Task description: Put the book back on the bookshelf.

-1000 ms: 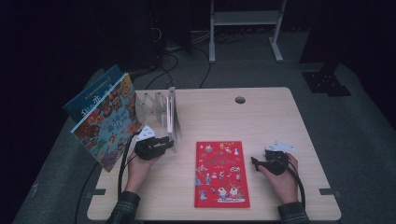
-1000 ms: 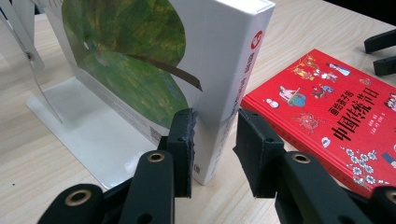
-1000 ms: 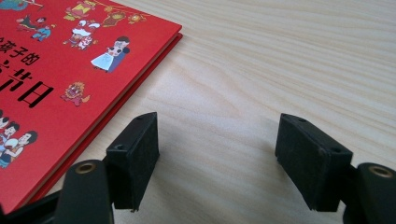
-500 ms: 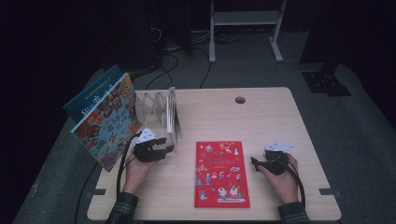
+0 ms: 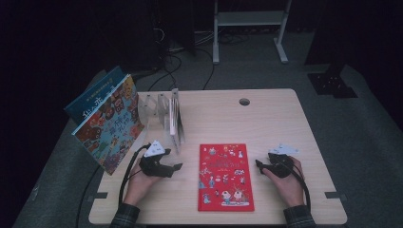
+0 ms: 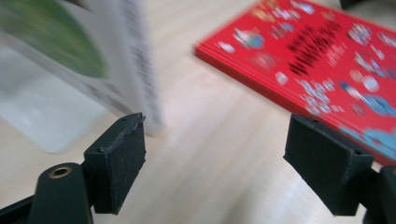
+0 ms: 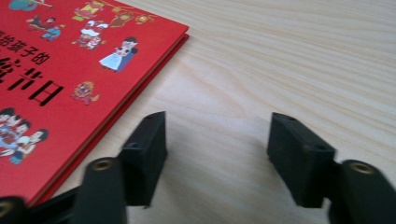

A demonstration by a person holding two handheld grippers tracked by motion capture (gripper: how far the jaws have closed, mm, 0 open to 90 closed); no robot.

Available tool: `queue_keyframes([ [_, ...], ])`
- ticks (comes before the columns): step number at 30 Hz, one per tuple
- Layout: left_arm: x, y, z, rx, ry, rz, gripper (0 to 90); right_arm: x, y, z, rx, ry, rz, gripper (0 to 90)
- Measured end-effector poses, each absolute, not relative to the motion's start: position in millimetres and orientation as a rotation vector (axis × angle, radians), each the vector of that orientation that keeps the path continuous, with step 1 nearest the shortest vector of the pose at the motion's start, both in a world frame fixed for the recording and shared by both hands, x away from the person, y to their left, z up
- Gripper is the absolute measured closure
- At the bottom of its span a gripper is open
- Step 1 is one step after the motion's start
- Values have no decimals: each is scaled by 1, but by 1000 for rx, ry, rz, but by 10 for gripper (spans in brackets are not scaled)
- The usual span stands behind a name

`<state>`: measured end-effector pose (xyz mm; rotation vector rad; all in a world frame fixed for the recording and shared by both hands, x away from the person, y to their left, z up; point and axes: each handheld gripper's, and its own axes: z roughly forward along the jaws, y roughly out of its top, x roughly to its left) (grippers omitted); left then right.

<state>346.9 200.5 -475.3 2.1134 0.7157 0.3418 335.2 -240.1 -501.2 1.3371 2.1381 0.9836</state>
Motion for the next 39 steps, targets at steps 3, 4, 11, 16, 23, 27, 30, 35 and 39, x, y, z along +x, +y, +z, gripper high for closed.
queue_keyframes([
  [3,339,193,-480,2169,688,333,142,334,-237,-497,1341,2171,970,451],
  [4,337,191,-481,2182,682,328,116,334,-236,-496,1349,2177,984,463],
  [11,325,180,-489,2251,642,276,29,333,-225,-482,1346,2211,1078,461],
  [16,321,172,-497,2306,613,302,17,334,-213,-482,1347,2264,1114,457],
  [23,321,171,-500,2293,604,278,0,337,-198,-486,1364,2349,1151,466],
  [27,321,170,-500,2293,609,282,0,339,-192,-489,1372,2361,1130,461],
  [30,321,167,-500,2292,606,276,0,342,-189,-490,1372,2355,1145,463],
  [35,320,164,-500,2297,593,270,0,349,-178,-490,1356,2373,1142,461],
  [39,319,160,-500,2303,564,259,0,357,-166,-489,1333,2394,1134,460],
])
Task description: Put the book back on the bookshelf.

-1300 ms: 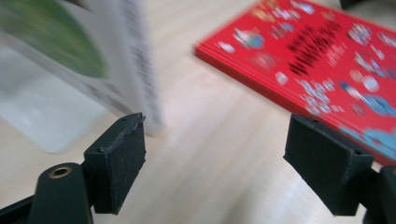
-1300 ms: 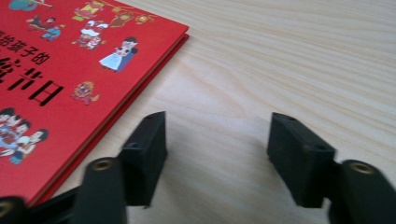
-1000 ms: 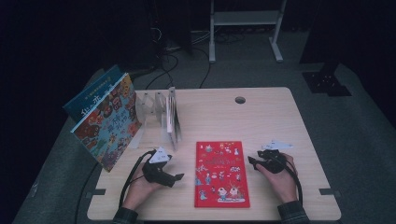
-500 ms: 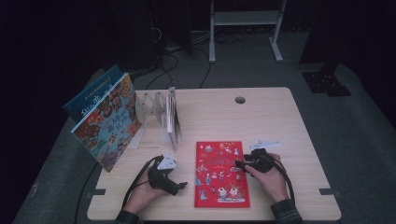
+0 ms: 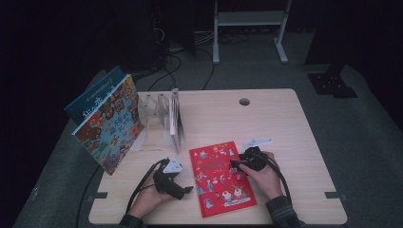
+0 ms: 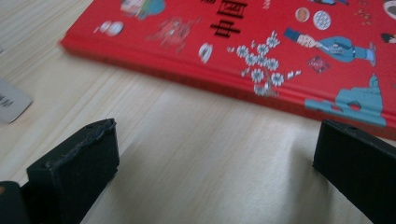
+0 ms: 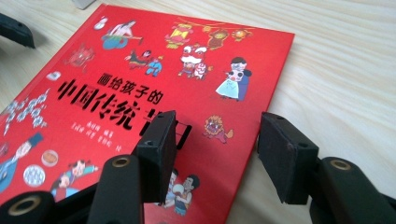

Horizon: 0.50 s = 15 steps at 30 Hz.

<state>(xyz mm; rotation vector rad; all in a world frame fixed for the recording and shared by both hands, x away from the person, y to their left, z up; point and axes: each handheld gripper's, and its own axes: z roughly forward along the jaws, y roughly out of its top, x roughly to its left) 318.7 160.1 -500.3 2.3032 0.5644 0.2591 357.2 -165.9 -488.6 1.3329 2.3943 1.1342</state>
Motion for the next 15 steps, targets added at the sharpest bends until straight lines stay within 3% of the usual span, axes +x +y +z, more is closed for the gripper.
queue_keyframes([
  [15,318,147,-500,2326,472,222,0,378,-141,-484,1243,2463,1077,446],
])
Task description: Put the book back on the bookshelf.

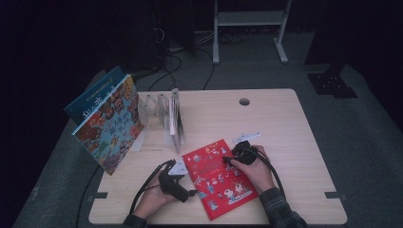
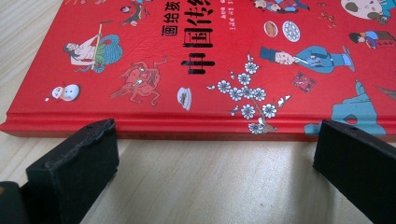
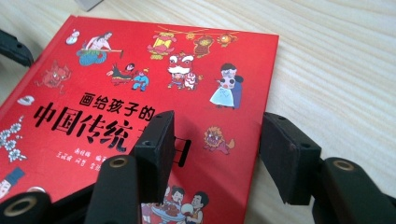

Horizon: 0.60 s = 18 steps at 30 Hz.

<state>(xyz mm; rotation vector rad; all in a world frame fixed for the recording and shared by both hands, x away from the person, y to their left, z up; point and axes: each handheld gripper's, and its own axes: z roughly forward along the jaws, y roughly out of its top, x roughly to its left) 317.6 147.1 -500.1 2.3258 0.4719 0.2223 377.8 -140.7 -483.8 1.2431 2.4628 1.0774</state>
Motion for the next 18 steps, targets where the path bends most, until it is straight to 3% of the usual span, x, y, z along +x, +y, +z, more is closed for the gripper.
queue_keyframes([
  [8,317,147,-500,2326,475,224,0,375,-143,-467,1186,2580,954,462],
  [18,317,147,-500,2330,480,224,0,378,-151,-451,1364,2728,806,571],
])
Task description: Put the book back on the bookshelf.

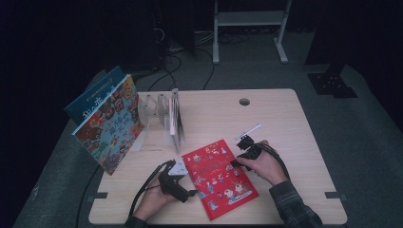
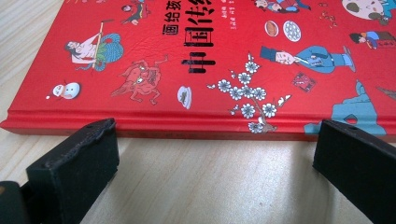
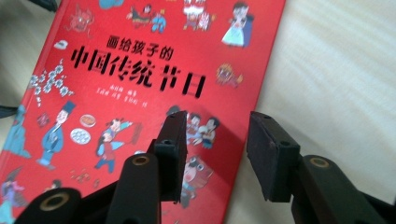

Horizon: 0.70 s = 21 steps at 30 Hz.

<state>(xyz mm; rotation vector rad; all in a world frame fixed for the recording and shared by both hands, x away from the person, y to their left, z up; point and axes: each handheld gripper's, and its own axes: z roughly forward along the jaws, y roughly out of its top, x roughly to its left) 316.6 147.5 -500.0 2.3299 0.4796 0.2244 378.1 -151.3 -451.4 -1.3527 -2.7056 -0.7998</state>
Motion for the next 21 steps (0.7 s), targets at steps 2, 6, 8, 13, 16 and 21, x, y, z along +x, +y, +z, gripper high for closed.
queue_keyframes([
  [2,317,147,-500,2330,480,224,0,379,-149,-452,-1357,-2689,-759,588],
  [6,317,147,-500,2330,480,225,0,383,-146,-454,-1367,-2668,-707,599],
  [8,317,147,-500,2330,480,224,0,386,-145,-454,-1387,-2668,-702,605],
  [13,317,147,-500,2330,480,224,0,389,-145,-455,-1411,-2666,-675,604],
  [16,317,147,-500,2330,480,224,0,390,-144,-459,-1409,-2678,-642,600],
  [21,317,147,-500,2329,480,224,0,391,-144,-460,-1423,-2652,-651,585],
])
